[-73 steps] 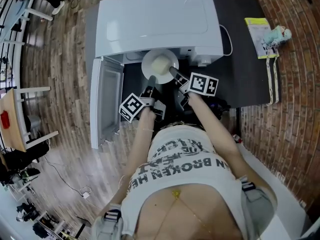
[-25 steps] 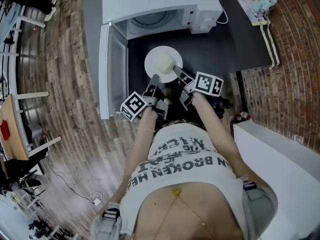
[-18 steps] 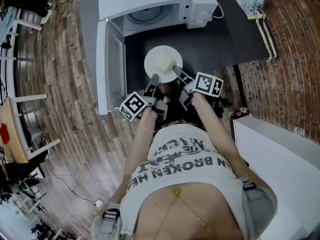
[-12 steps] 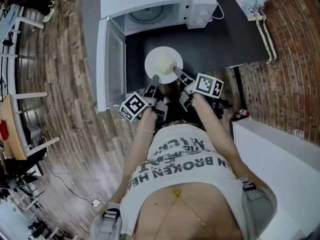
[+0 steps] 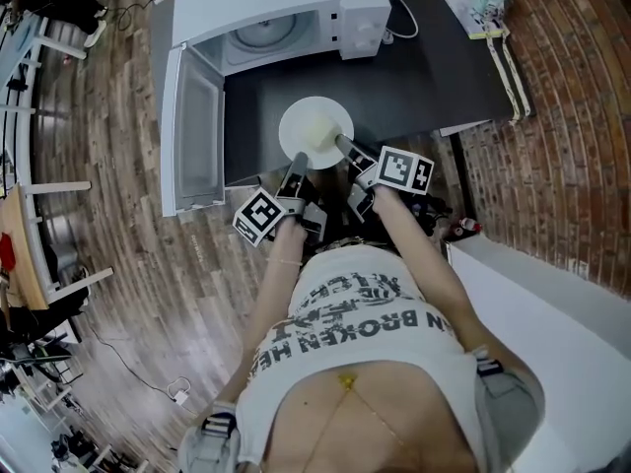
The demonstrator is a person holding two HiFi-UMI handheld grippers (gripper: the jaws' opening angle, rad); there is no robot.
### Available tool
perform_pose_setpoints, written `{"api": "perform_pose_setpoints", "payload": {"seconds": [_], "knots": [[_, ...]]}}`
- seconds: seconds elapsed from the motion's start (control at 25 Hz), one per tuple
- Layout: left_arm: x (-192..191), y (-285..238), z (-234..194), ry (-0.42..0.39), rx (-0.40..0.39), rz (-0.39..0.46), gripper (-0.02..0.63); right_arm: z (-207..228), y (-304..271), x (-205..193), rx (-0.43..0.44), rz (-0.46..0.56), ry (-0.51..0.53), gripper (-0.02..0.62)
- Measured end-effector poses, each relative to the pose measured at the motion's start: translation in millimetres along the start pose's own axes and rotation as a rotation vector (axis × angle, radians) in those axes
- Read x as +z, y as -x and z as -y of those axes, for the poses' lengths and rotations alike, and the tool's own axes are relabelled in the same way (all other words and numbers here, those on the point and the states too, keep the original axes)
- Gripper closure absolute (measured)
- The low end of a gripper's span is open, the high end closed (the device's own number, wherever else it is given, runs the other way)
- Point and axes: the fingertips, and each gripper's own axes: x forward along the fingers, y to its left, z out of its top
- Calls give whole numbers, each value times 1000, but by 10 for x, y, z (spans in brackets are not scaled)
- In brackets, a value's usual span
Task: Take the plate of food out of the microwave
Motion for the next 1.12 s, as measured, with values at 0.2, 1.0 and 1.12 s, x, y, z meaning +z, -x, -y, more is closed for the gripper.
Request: {"api": "perform_pose_setpoints", "payload": {"seconds": [0.2,1.0,1.12], "knots": [[-285,-23,57,2,13,18,589,124,238,52,8,-24,-1,552],[-899,148,144,7,46,102,589,315,751,-23,47,-106,3,555],[-943,180,149,14,44,111,589,315,790,-49,50,-114,8,555]]}}
